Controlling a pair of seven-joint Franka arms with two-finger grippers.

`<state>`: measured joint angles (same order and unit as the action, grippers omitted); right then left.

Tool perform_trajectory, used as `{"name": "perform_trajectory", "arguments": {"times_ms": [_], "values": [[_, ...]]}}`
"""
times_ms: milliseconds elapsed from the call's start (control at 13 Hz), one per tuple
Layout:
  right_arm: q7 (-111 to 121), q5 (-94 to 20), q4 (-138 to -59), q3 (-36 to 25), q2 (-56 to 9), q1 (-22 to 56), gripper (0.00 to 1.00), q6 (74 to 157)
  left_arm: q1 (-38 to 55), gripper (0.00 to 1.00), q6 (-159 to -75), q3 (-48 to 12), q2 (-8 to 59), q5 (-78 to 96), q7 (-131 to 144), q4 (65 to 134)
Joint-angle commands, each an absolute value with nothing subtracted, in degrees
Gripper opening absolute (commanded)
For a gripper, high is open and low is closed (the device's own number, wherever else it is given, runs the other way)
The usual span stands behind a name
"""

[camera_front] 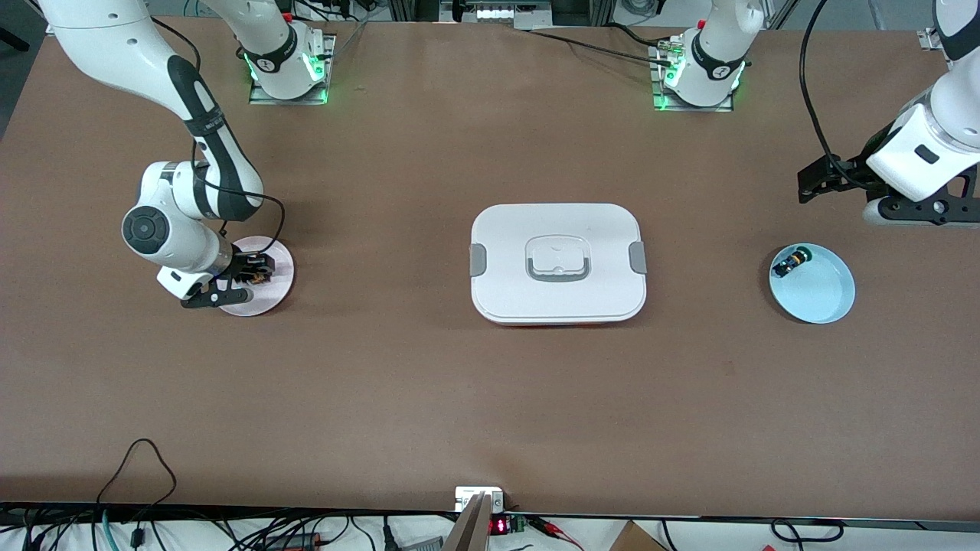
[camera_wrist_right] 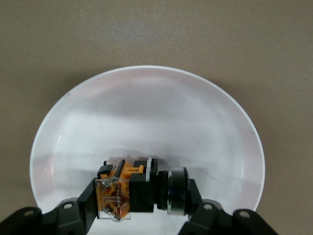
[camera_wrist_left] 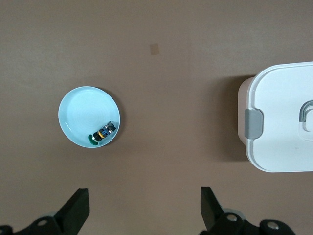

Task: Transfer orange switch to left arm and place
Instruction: 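Lower the right gripper and close it on the orange switch, then lift the switch with the right gripper while the left gripper reaches over the box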

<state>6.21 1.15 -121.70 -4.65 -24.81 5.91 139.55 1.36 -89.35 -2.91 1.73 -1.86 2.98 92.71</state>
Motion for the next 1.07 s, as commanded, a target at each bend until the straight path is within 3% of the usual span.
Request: {"name": "perform_trajectory", "arguments": {"times_ms": [0, 536, 996], "values": [[7.3, 1.3, -121.6, -3.8, -21.7, 5.7, 0.13, 136.5, 1.1, 1.00, -88.2, -2.8, 2.5, 0.2, 2.9, 91.0], [12.3, -0.6, -107.8, -1.5, -17.8, 5.5, 0.07, 116.1, 1.1, 1.00, -87.0, -2.6, 2.6, 7.4, 2.8, 90.9], [24.8, -10.7, -102.7, -1.4, -14.9, 5.3, 0.07, 114.0, 1.1, 1.00, -84.2, -3.2, 3.4, 13.0, 2.6, 91.0]]}}
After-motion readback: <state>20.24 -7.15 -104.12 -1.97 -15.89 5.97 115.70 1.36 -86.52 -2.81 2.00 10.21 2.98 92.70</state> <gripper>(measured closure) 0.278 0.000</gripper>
